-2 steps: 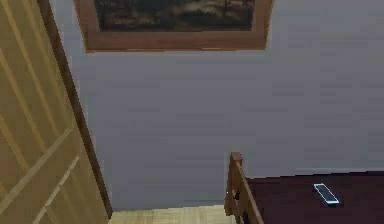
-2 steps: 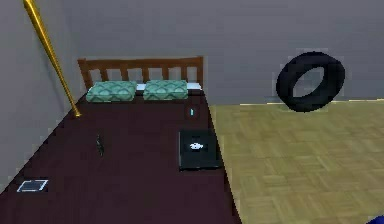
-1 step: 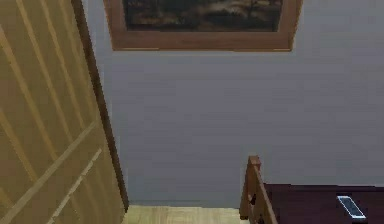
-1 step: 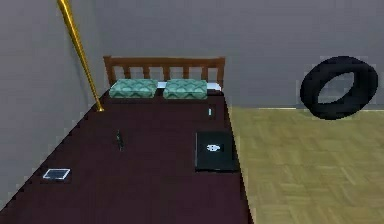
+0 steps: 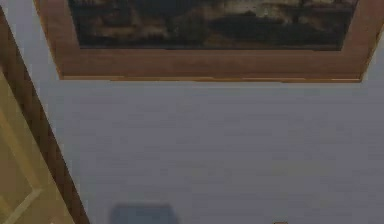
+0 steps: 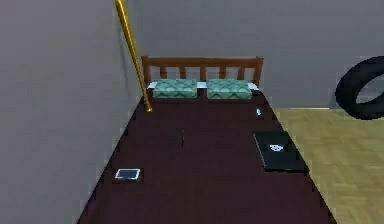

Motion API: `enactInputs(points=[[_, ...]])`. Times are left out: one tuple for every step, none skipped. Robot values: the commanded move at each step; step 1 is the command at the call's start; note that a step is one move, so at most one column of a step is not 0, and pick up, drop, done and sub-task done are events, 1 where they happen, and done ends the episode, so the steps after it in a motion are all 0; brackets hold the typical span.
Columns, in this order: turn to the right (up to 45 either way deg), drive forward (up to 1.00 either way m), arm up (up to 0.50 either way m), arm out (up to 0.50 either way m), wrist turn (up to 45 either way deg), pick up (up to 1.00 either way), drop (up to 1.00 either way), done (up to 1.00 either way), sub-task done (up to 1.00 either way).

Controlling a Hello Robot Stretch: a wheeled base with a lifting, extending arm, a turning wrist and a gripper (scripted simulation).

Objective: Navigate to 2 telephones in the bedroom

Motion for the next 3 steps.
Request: enactInputs(points=[[45.0, 0.0, 0.0, 0.0, 0.0, 0.0, 0.0, 0.0, 0.0], [24.0, 0.0, 0.0, 0.0, 0.0, 0.0, 0.0, 0.0, 0.0], [0.0, 0.0, 0.0, 0.0, 0.0, 0.0, 0.0, 1.0, 0.0]])
